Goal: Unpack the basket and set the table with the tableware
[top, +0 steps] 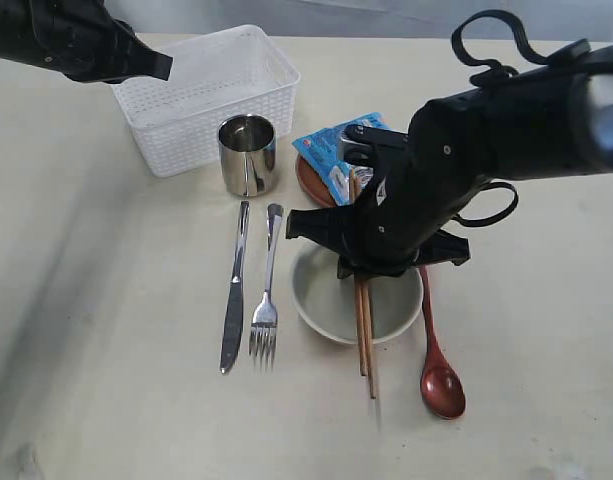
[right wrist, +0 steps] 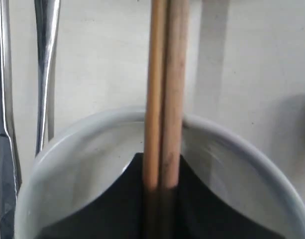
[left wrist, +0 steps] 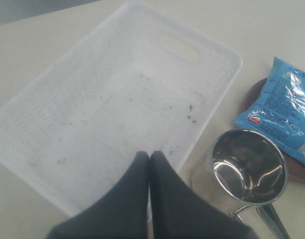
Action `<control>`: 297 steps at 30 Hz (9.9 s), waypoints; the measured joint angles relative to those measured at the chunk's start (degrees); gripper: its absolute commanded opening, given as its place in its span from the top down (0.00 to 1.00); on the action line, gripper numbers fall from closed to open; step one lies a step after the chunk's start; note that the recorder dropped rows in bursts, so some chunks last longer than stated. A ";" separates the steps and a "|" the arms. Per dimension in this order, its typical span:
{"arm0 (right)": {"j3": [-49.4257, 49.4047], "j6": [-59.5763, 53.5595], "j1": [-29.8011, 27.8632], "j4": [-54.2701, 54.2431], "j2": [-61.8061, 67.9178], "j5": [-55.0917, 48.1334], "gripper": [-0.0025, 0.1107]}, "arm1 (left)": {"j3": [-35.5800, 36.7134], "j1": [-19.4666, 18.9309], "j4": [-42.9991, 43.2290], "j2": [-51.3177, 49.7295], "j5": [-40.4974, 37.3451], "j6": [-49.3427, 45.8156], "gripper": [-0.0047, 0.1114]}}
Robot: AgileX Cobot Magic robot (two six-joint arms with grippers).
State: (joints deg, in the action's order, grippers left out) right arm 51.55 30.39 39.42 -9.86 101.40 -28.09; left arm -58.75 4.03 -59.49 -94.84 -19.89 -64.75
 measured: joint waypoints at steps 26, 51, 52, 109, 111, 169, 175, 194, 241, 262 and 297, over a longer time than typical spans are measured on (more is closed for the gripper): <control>-0.33 -0.52 0.00 0.11 -0.35 0.00 0.89 | 0.00 0.00 0.00 0.00 0.00 0.00 0.96; -0.33 -1.64 0.00 0.11 -0.71 0.00 0.45 | 0.00 0.00 0.00 0.00 0.00 0.00 0.96; -0.33 -1.64 0.00 0.11 -0.84 0.00 0.45 | 0.00 0.00 0.00 0.00 0.00 0.00 0.96; -0.33 -8.48 0.00 11.37 -20.65 -26.69 0.75 | 0.00 0.00 0.00 0.00 0.00 0.00 0.96; -0.33 -11.91 0.11 10.87 -21.43 -30.81 0.95 | 0.00 0.00 0.00 0.00 0.00 0.00 0.96; -8.30 -50.98 18.54 7.28 -11.30 -8.06 0.98 | 0.00 0.00 0.00 0.00 0.00 0.00 0.96; -8.30 -49.39 18.54 9.86 -11.30 -7.96 0.98 | 0.00 0.00 0.00 0.00 0.00 0.00 0.96; -8.40 -47.69 18.54 -1.46 -20.66 -27.01 0.98 | 0.00 0.00 0.00 0.00 0.00 0.00 0.96; -17.19 -42.11 18.47 8.86 -73.81 17.77 0.98 | 0.00 0.00 0.00 0.00 0.00 0.00 0.96; -40.92 -31.84 -43.04 7.70 -88.18 20.91 0.98 | 0.00 0.00 0.00 0.00 0.00 0.00 0.96; -51.32 -33.22 -44.33 6.77 -99.69 8.14 0.98 | 0.00 0.00 0.00 0.00 0.00 0.00 0.96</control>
State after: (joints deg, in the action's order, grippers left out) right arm 0.22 -2.83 -4.90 -3.09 1.71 -19.95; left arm -58.75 4.03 -59.49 -94.84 -19.89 -64.75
